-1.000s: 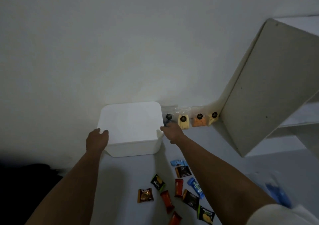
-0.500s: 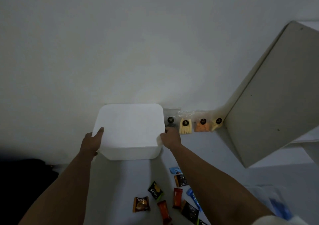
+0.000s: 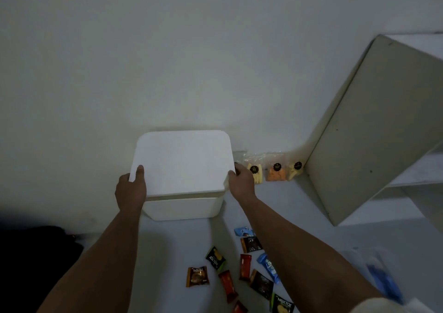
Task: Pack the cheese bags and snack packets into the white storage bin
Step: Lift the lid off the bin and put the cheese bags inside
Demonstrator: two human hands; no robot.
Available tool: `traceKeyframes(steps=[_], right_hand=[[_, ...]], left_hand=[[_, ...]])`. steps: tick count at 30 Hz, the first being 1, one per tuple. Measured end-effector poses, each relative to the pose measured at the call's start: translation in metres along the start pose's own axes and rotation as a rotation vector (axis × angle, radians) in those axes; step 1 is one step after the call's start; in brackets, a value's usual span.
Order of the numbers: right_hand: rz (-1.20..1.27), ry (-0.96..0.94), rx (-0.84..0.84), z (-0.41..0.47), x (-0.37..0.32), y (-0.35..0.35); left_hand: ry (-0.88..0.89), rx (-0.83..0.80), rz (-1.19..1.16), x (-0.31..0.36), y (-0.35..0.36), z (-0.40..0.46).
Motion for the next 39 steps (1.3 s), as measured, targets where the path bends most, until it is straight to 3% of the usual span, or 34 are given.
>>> traceKeyframes(steps=[6,16,22,28,30,32,33,35,39], right_hand=[[0.124,0.150,0.195,-0.033,0.034,-0.056],[0.215,0.463,0.337,-0.081,0.149,-0.151],[0.056,0.577,0.244,-0.088,0.210,-0.191],[-0.316,0.535,0.045,-0.068,0.257,-0.203],[-0.293,0.545,-0.056,-0.048,0.269,-0.197],[-0.116,0.560,-0.095,-0.034,0.285,-0.192],[-0.140,0.557,-0.025,-0.028,0.288,-0.195],[-0.302,0.567,-0.054,-0.013,0.304,-0.193],[-0.319,0.539,-0.112,0.014,0.312,-0.185]], left_hand=[[0.192,-0.134,0.019,0.028,0.023,-0.065],[0.124,-0.435,0.051,-0.003,0.094,-0.158],[0.013,-0.525,0.095,-0.041,0.141,-0.199],[-0.179,-0.529,0.117,-0.093,0.181,-0.207],[-0.205,-0.530,0.134,-0.105,0.194,-0.206],[-0.251,-0.506,0.113,-0.120,0.208,-0.201],[-0.293,-0.493,0.099,-0.125,0.213,-0.201],[-0.343,-0.463,0.075,-0.135,0.224,-0.199],[-0.392,-0.461,0.052,-0.151,0.246,-0.197]])
Point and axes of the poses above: each hand's wrist, its own z-axis towards the middle knuckle, its own y-axis out of the palm, x = y × z, the point moved 5 cm from there along z, towards the middle knuckle, and after that the axes turned 15 degrees about -z, right-handed, at the moved point
